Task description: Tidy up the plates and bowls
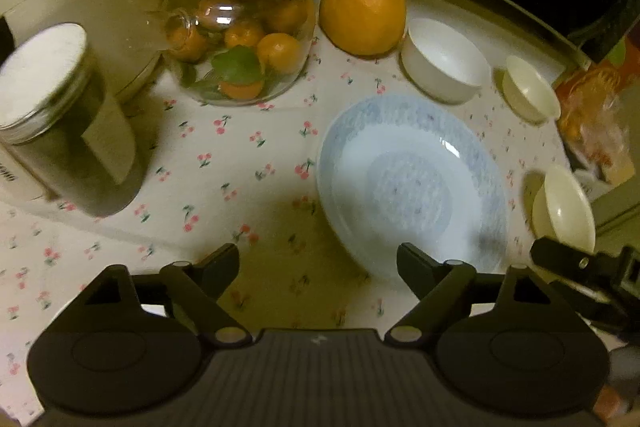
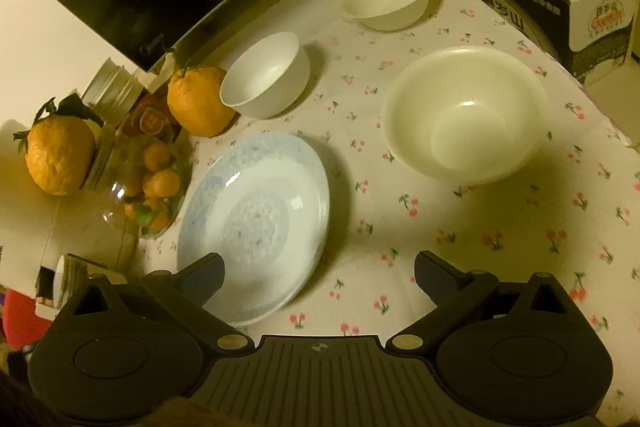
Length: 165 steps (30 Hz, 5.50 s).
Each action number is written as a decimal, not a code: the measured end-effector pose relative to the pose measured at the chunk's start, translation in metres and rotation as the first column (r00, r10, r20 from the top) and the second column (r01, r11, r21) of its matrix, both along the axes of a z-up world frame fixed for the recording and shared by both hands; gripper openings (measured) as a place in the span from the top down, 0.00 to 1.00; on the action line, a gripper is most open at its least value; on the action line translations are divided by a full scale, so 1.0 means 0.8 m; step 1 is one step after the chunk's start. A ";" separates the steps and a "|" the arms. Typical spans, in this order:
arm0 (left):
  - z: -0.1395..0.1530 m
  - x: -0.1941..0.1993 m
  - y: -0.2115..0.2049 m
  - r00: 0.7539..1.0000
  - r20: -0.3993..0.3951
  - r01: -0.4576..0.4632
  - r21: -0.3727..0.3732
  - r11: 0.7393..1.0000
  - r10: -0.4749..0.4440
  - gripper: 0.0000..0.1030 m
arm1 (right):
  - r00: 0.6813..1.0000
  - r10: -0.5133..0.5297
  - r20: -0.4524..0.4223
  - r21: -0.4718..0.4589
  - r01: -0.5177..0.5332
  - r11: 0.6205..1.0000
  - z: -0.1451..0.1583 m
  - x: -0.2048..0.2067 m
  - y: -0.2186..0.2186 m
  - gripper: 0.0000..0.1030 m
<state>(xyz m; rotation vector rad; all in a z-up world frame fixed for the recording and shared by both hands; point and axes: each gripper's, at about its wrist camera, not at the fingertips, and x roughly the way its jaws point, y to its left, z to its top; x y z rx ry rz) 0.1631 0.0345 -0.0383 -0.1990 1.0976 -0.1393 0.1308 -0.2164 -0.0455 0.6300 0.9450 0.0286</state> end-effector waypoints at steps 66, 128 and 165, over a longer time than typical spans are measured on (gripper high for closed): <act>-0.027 -0.047 -0.048 0.964 0.161 0.209 0.022 0.978 -0.210 0.89 | 0.996 -0.070 -0.054 0.088 0.074 0.993 -0.017 -0.047 -0.043 0.86; 0.028 -0.175 -0.001 0.929 0.143 0.339 0.040 0.940 -0.341 0.03 | 0.945 0.325 0.043 -0.209 -0.310 0.928 0.045 -0.134 0.004 0.12; -0.031 -0.213 0.043 0.966 -0.048 0.236 -0.219 0.947 -0.253 0.66 | 0.932 0.335 -0.140 0.075 -0.327 0.942 -0.017 -0.143 0.022 0.58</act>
